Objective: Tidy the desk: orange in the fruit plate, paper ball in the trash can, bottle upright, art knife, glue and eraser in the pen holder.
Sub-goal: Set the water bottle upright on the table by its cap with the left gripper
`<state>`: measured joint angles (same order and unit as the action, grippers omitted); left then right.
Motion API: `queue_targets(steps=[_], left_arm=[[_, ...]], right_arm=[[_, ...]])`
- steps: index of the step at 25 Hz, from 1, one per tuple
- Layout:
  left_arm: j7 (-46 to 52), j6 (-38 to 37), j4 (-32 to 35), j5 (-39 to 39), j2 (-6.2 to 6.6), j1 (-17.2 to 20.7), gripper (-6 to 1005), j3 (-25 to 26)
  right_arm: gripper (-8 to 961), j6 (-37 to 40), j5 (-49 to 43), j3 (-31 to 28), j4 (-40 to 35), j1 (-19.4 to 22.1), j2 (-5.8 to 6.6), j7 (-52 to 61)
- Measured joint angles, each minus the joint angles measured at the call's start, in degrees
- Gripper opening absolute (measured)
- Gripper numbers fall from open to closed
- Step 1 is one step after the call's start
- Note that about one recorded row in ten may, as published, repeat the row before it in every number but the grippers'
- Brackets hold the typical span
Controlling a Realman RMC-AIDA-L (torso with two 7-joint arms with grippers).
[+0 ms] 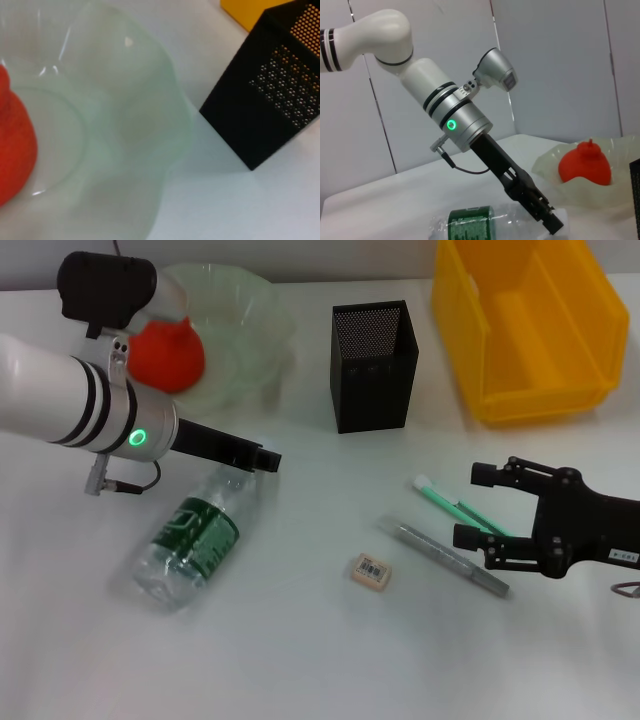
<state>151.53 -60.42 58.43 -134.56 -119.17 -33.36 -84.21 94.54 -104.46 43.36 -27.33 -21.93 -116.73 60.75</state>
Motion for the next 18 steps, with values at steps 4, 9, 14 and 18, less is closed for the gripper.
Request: queue_targets(steps=[4, 9, 14, 18], left_arm=[[-4.4, -1.4, 7.1, 6.3, 0.45, 4.7, 444, -0.4], [-13.9, -4.5, 9.8, 14.7, 0.68, 8.6, 460, 4.8], [-29.7, -10.9, 7.6, 28.5, 0.69, 12.3, 475, 12.9], [-39.5, -13.9, 4.6, 35.5, 0.69, 14.4, 487, 17.0]], right_arm=[[839, 0.0, 0.1, -0.1, 0.0, 0.0, -0.13, 0.1], [838, 0.3, 0.2, -0.5, 0.0, 0.0, -0.40, 0.5], [838, 1.9, 0.3, -2.8, 0.0, -0.2, -0.78, 1.7], [837, 3.1, 0.3, -3.8, -0.1, -0.8, -1.32, 3.2]])
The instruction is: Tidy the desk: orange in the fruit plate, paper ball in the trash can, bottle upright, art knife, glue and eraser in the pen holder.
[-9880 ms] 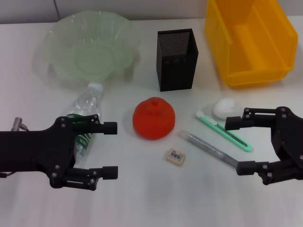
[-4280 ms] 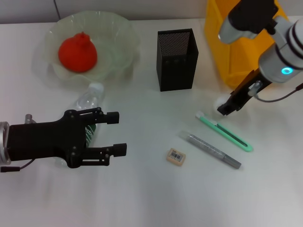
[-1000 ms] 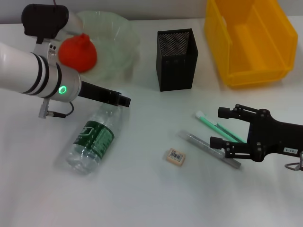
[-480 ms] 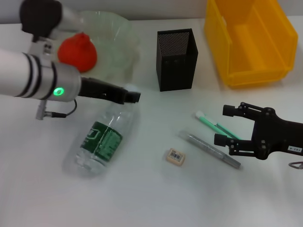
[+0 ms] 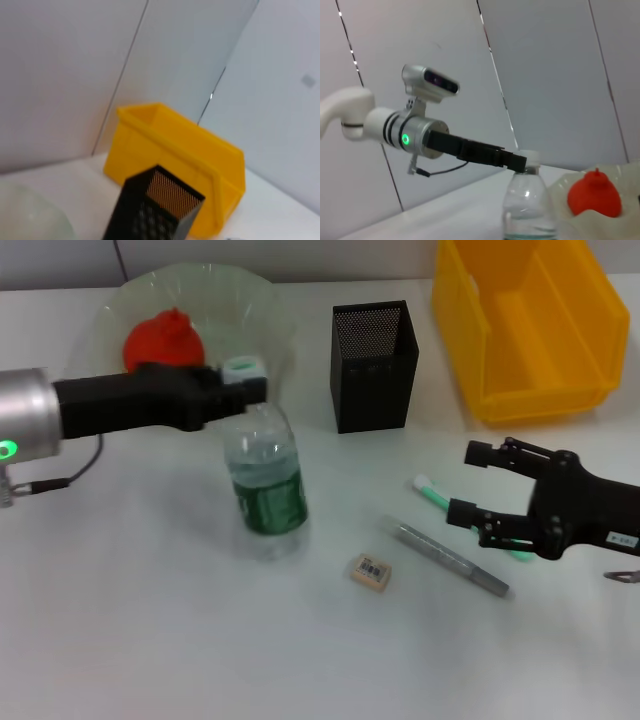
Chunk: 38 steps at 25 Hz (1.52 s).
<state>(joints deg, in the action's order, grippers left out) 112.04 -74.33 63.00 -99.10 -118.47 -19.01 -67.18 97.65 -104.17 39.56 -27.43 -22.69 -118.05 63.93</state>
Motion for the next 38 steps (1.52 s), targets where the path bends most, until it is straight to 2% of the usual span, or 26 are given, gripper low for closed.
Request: queue_targets(steps=[5, 6, 8, 17, 21, 26, 30, 33, 35, 36, 38], left_arm=[[-13.6, -1.7, -6.6, 7.2, 0.00, 1.3, 503, 5.0], [-18.8, -2.8, -9.7, 9.9, 0.00, 1.4, 506, 6.5], [-20.6, -3.1, -10.6, 10.7, 0.00, 1.4, 512, 6.8], [-48.8, -8.4, -24.2, 25.1, 0.00, 1.6, 540, 7.6], [-56.1, -8.0, -29.9, 30.1, -0.04, 1.5, 552, 8.2], [-61.4, -7.8, -34.8, 31.3, -0.03, 0.4, 568, 9.5], [-63.5, -9.5, -36.0, 31.4, -0.14, 0.4, 580, 10.9], [-63.4, -15.4, -36.1, 31.5, -0.07, 1.5, 708, 14.7], [-63.0, -20.7, -36.1, 31.5, 0.39, 2.4, 793, 17.5], [-62.6, -22.7, -36.1, 31.4, 0.73, 2.9, 792, 18.3], [-61.3, -26.5, -35.8, 30.3, 2.41, 3.7, 790, 18.3]], right_arm=[[836, -0.3, 0.0, -0.3, 0.1, -1.2, -0.77, 1.2], [836, -0.4, 0.0, -0.5, 0.2, -1.4, -0.86, 1.3], [836, -0.4, 0.0, -0.7, 0.2, -1.8, -0.93, 1.6], [834, -1.1, 1.1, -0.8, 0.3, -3.2, -1.11, 2.4], [833, -1.3, 1.4, -0.8, 0.9, -3.8, -1.14, 2.6], [833, -1.8, 1.5, -0.9, 1.3, -4.3, -1.13, 2.7], [832, -1.9, 1.7, -0.9, 1.6, -4.5, -1.12, 2.7], [832, -1.9, 2.5, -0.9, 1.3, -4.6, -1.09, 2.7], [831, -1.9, 2.9, -0.9, 0.9, -4.6, -0.92, 3.0], [831, -1.9, 3.0, -0.9, 0.4, -4.6, -0.80, 3.5], [831, -1.9, 3.0, -0.8, -2.1, -4.5, -0.66, 5.8]])
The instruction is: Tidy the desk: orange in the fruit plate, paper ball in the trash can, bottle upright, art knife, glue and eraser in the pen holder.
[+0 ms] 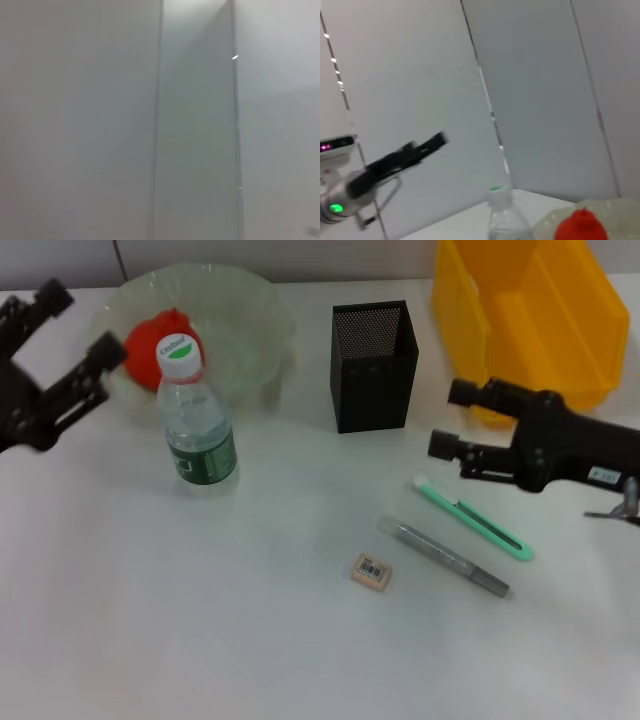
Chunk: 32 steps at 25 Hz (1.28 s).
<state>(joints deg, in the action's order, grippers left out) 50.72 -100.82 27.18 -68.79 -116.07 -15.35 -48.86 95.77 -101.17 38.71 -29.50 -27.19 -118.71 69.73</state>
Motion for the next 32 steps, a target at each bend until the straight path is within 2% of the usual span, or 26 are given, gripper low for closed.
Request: queue_targets(steps=[2, 4, 6, 9, 11, 13, 17, 21, 24, 32], left_arm=[[1.7, -3.0, 0.2, -3.3, 2.08, 0.2, 789, -0.8], [3.2, -5.0, 0.4, -9.0, 3.85, -0.4, 787, -1.1], [4.8, -5.7, 1.0, -15.7, 4.55, -1.3, 785, -1.0], [6.4, -4.9, 1.7, -22.7, 4.27, -2.2, 785, -0.6], [6.4, -3.9, 1.8, -24.0, 3.73, -2.4, 785, -0.6], [6.4, -3.2, 1.7, -24.3, 3.35, -2.4, 785, -0.5], [6.5, -2.7, 1.8, -25.6, 2.91, -2.8, 785, -1.0], [7.1, -2.1, 1.8, -29.7, 2.57, -4.1, 785, -0.9], [7.2, -1.7, 1.8, -31.8, 2.49, -4.7, 785, -0.8], [7.8, 1.9, 1.7, -32.5, 2.00, -5.0, 785, -0.9]], right_arm=[[830, 0.1, -0.2, 0.3, -5.7, 0.3, 0.05, 5.1], [830, 0.5, -2.0, 1.5, -15.0, 0.6, 0.25, 14.1], [830, 1.3, -6.9, 4.0, -26.8, 0.8, 0.50, 26.9], [829, 4.4, -19.0, 8.7, -45.7, -1.0, 0.62, 47.0], [829, 7.5, -26.9, 11.4, -53.6, -3.3, 0.51, 56.1], [829, 11.2, -36.2, 16.1, -59.9, -7.3, 0.36, 64.8], [828, 13.4, -47.5, 27.6, -59.7, -12.9, -0.13, 72.4], [803, 6.5, -53.6, 39.8, -52.7, -15.6, -0.77, 76.9], [785, 1.3, -53.9, 44.1, -47.7, -16.5, -0.80, 78.7], [735, -10.2, -53.5, 50.0, -36.2, -18.5, -0.97, 81.2]])
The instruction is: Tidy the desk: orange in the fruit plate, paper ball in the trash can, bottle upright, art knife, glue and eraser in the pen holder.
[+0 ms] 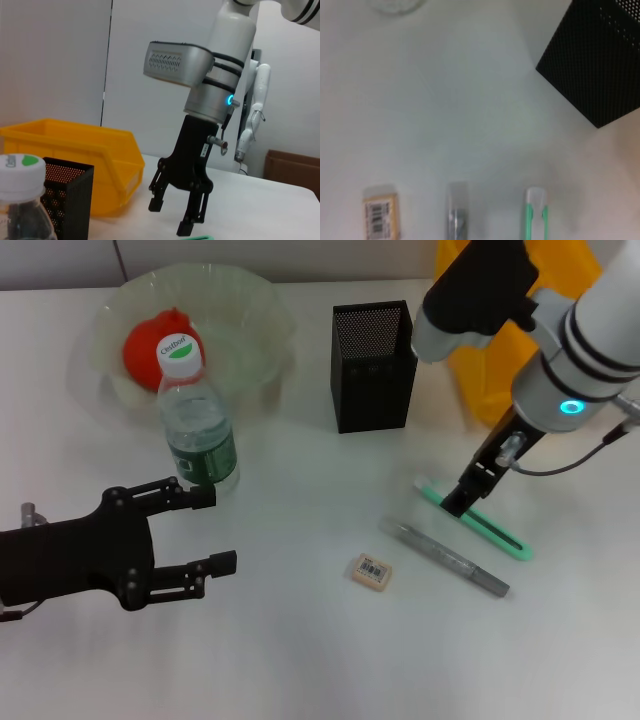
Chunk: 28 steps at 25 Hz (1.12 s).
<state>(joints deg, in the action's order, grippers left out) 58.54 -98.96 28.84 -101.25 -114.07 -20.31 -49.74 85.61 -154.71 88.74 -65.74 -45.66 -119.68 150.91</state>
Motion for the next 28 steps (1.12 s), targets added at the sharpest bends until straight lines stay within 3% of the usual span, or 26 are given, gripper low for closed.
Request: queue_targets(steps=[9, 15, 23, 28], left_arm=[[-0.1, 2.4, 0.1, -0.6, -0.81, -0.1, 785, -0.3], [-0.2, 3.0, -0.2, -0.9, -1.05, -0.3, 785, -0.3], [-0.3, 3.6, -0.3, -1.0, -1.21, -0.3, 785, -0.2], [-0.4, 3.7, -0.3, -1.0, -1.36, -0.3, 786, 0.1]], right_arm=[[679, -6.2, 1.7, 1.2, 5.6, -0.4, -0.04, 0.0], [438, -8.3, 3.4, 2.1, 8.2, -0.6, -0.08, -0.9], [193, -9.2, 3.6, 2.5, 9.0, -0.6, -0.04, -1.2], [152, -7.0, 4.6, 0.9, 4.2, 1.4, 0.30, -1.8]])
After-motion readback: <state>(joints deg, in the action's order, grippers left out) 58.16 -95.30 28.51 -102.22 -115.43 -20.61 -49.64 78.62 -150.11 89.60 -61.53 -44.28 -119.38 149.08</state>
